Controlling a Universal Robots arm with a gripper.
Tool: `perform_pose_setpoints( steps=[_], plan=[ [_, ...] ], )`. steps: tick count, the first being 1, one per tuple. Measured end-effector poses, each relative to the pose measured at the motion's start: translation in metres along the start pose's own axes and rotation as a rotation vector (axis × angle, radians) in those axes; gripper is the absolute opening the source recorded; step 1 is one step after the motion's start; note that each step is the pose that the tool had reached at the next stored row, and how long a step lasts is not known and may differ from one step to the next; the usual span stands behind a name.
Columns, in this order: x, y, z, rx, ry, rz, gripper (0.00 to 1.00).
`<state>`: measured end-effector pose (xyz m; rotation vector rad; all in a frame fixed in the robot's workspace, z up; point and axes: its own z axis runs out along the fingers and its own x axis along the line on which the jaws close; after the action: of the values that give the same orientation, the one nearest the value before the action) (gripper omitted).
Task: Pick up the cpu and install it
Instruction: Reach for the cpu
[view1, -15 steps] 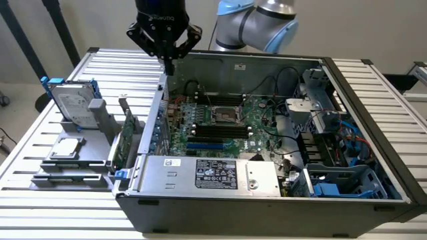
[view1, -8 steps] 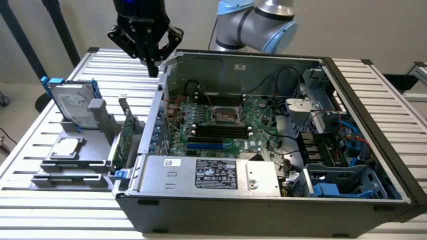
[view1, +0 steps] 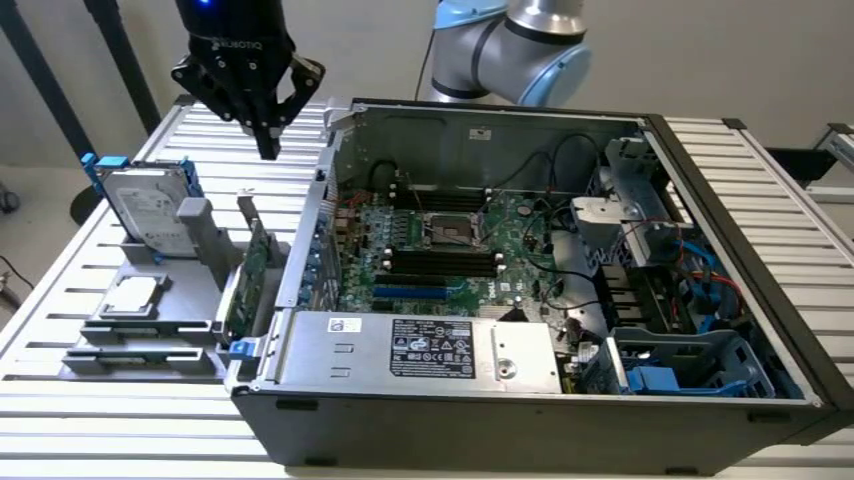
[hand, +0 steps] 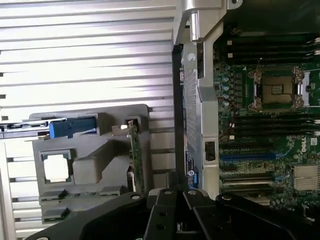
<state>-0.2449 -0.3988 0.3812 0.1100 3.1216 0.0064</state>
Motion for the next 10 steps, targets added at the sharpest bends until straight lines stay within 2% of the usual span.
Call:
perform_pose_setpoints(
  steps=[10],
  plan=[
    [0.045,-0.0032,0.0046,0.0266,0.0009,-0.001,0.11]
  ],
)
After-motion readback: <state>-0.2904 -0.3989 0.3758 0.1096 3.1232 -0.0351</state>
